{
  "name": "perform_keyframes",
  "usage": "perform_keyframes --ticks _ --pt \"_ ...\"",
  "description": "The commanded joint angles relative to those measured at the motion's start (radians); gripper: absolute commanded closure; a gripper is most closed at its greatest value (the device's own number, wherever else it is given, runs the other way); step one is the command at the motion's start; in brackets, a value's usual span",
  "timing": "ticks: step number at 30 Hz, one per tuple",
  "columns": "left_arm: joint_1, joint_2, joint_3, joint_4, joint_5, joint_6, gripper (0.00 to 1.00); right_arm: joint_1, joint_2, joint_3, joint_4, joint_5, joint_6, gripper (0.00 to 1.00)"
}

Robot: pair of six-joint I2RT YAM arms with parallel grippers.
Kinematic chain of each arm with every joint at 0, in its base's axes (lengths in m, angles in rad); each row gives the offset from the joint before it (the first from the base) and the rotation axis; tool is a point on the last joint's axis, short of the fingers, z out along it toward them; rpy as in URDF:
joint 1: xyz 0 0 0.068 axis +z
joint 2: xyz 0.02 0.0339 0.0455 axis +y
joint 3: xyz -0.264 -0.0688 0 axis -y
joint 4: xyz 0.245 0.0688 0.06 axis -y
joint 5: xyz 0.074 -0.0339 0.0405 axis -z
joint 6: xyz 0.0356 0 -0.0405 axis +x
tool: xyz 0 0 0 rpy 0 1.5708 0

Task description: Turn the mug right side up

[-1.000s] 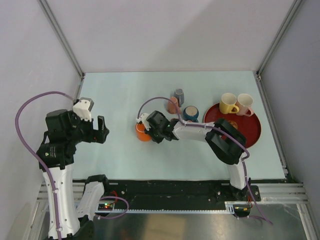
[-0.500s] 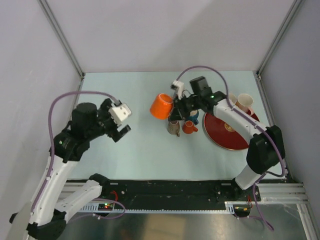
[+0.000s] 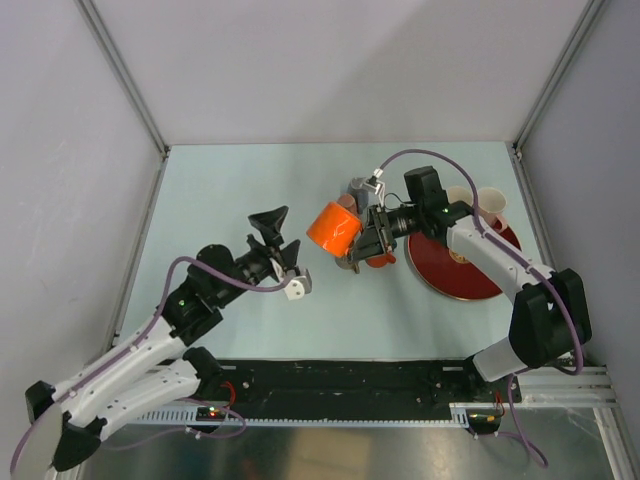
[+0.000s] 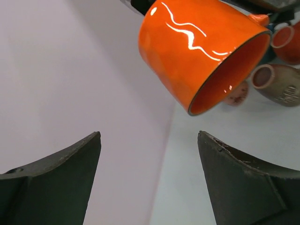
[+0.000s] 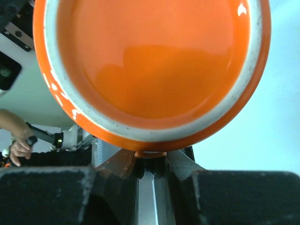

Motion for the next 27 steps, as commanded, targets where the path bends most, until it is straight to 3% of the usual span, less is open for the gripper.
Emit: perform_keyframes --ticks 1,15,19,20,22,24,27 --pt "-0.018 0.062 0.013 0.233 0.030 0.107 0.15 -0.021 -0.042 -0.014 0.230 -0.143 0.162 1.00" --pt "-0.064 0.216 0.036 0.358 0.046 0.142 0.37 0.020 0.048 -0.012 0.476 -0.188 0.363 1.00" --pt "-0.064 0.244 0.045 0.395 0.023 0.136 0.73 0.018 0.056 -0.002 0.450 -0.150 0.356 0.98" --pt "-0.065 0.247 0.047 0.402 0.012 0.130 0.84 0.013 0.055 -0.001 0.440 -0.130 0.352 0.95" --pt "-0.064 0.247 0.049 0.406 -0.018 0.102 0.96 0.004 0.049 0.002 0.424 -0.085 0.335 0.75" --pt "-0.065 0.240 0.046 0.406 -0.059 0.061 0.99 -0.008 0.033 0.013 0.365 -0.015 0.282 0.58" --pt "-0.065 0.230 0.062 0.379 -0.188 -0.054 1.00 -0.028 -0.005 0.058 0.227 0.152 0.119 0.48"
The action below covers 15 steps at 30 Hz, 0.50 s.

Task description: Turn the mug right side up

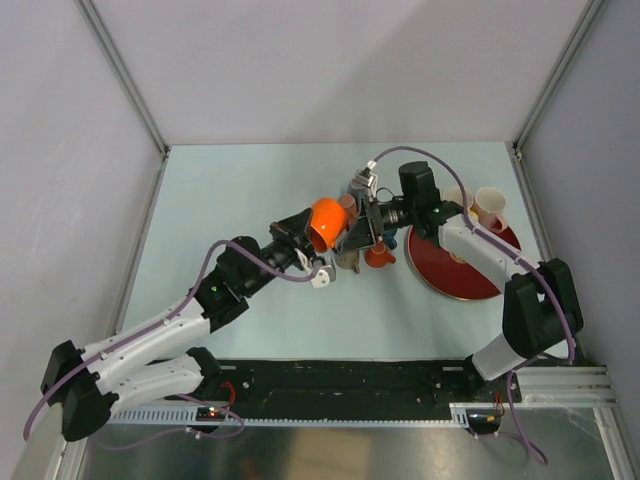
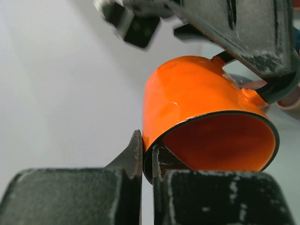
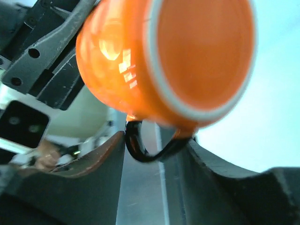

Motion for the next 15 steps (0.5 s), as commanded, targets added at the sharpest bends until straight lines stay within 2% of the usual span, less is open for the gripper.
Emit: perform_keyframes --ticks 1,3,6,11,15 --pt "-0.006 -0.032 0.078 0.000 -0.191 -0.208 1.00 -0.049 -0.085 0.096 -0.133 0.274 -0.282 0.47" --pt "-0.002 -0.020 0.171 -0.174 -0.287 -0.344 1.00 -0.063 -0.119 0.116 -0.211 0.359 -0.405 0.43" --pt "0.014 0.008 0.323 -0.483 -0.326 -0.586 1.00 -0.069 -0.174 0.128 -0.313 0.454 -0.643 0.39" --pt "0.042 0.055 0.455 -0.908 -0.134 -0.815 1.00 0.016 -0.313 0.104 -0.479 0.609 -1.120 0.32" --pt "0.048 0.151 0.524 -1.119 -0.056 -0.863 1.00 0.146 -0.397 0.026 -0.467 0.780 -1.330 0.33"
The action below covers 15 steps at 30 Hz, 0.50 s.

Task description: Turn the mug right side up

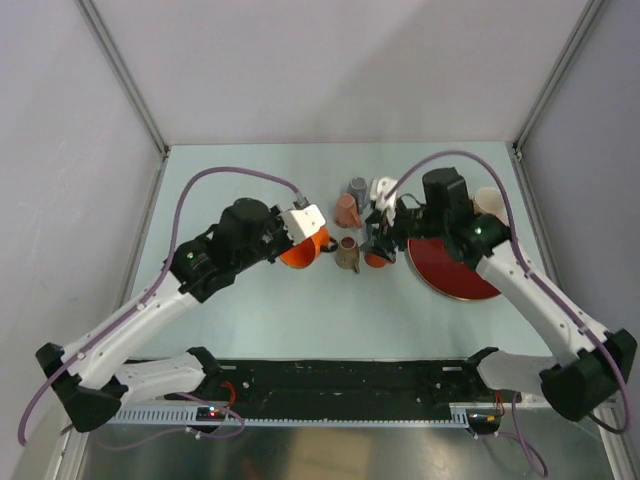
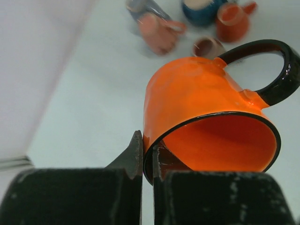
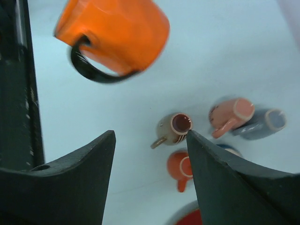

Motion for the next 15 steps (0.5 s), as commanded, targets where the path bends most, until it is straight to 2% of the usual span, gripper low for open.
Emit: perform_keyframes --ticks 1,7,15 --pt "0.011 0.109 0.086 -0.327 0.124 -0.177 1.00 0.145 -0.084 -0.050 -0.060 0.256 -0.376 0.34" --pt "0.044 0.261 0.222 -0.454 0.171 -0.254 1.00 0.282 -0.053 -0.049 -0.101 0.333 -0.491 0.36" --pt "0.049 0.365 0.321 -0.489 0.169 -0.284 1.00 0.339 0.050 -0.052 -0.069 0.284 -0.488 0.37"
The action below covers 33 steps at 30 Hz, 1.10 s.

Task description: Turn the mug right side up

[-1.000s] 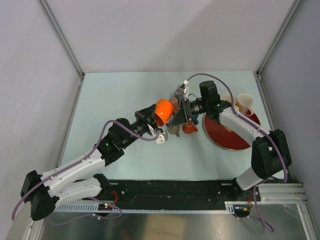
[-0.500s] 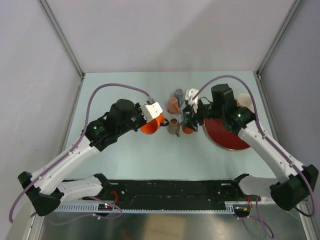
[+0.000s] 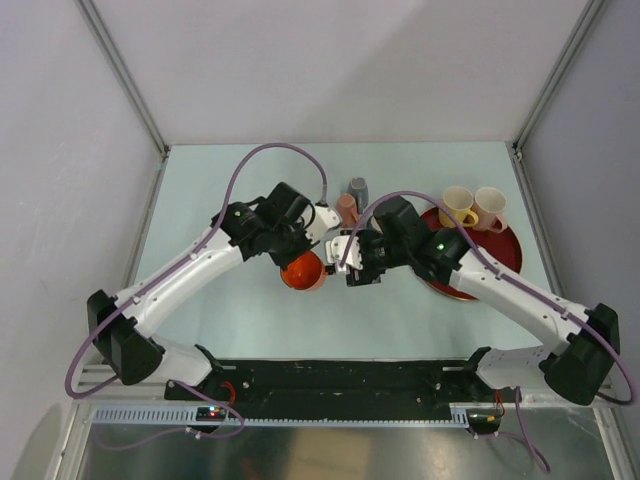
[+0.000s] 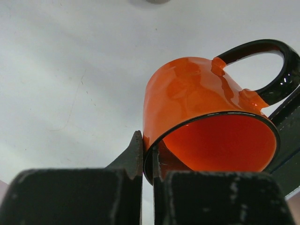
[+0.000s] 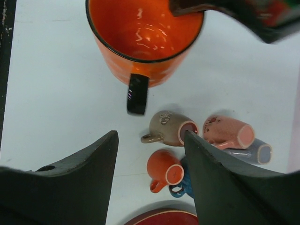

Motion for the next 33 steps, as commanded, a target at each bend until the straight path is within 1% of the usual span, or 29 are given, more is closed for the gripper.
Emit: perform_keyframes --ticks 1,4,7,11,12,13,15,16,17,18,19,20,21,22,24,28,30,33 --pt "0.007 0.016 0.095 0.002 0.033 -0.054 1.00 0.026 0.040 -0.004 0.030 -0.011 -0.015 0.38" --pt "0.006 0.039 0.127 0.001 0.030 -0.054 1.00 0.039 0.078 -0.004 0.084 0.002 0.033 0.39" --pt "0.006 0.051 0.158 0.000 0.030 -0.052 1.00 0.047 0.107 -0.007 0.137 0.031 0.064 0.44" --pt "0.007 0.065 0.183 0.001 0.035 -0.053 1.00 0.059 0.131 -0.009 0.181 0.049 0.085 0.61" --pt "0.007 0.067 0.187 0.001 0.043 -0.056 1.00 0.064 0.135 -0.011 0.184 0.051 0.086 0.66" --pt "0.007 0.069 0.193 0.001 0.049 -0.057 1.00 0.068 0.137 -0.013 0.188 0.053 0.086 0.72" --pt "0.006 0.070 0.204 0.000 0.057 -0.059 0.98 0.073 0.137 -0.020 0.197 0.061 0.088 0.89" --pt "0.007 0.068 0.208 0.000 0.056 -0.059 0.90 0.073 0.135 -0.029 0.203 0.072 0.089 0.94" --pt "0.009 0.066 0.210 0.000 0.048 -0.060 0.80 0.074 0.127 -0.038 0.212 0.081 0.092 0.97" --pt "0.009 0.063 0.210 0.000 0.042 -0.063 0.56 0.068 0.116 -0.053 0.219 0.088 0.095 0.99" --pt "0.014 0.056 0.209 -0.001 0.038 -0.068 0.38 0.063 0.099 -0.066 0.221 0.088 0.104 0.99" --pt "0.018 0.051 0.206 -0.002 0.038 -0.077 0.22 0.050 0.080 -0.083 0.216 0.075 0.114 1.00" --pt "0.026 0.040 0.202 -0.003 0.046 -0.083 0.13 0.037 0.052 -0.095 0.198 0.065 0.128 1.00" --pt "0.035 0.024 0.193 -0.003 0.054 -0.087 0.07 0.019 0.018 -0.114 0.184 0.055 0.140 1.00" --pt "0.056 -0.002 0.175 -0.003 0.069 -0.095 0.02 -0.024 -0.051 -0.146 0.141 0.041 0.171 1.00" --pt "0.103 -0.043 0.146 -0.002 0.088 -0.098 0.01 -0.139 -0.193 -0.200 0.017 0.034 0.233 1.00" --pt "0.112 -0.052 0.145 -0.002 0.088 -0.091 0.00 -0.217 -0.257 -0.221 -0.018 0.039 0.273 1.00" --pt "0.115 -0.050 0.167 -0.004 0.086 -0.079 0.00 -0.376 -0.338 -0.253 -0.040 0.035 0.351 1.00"
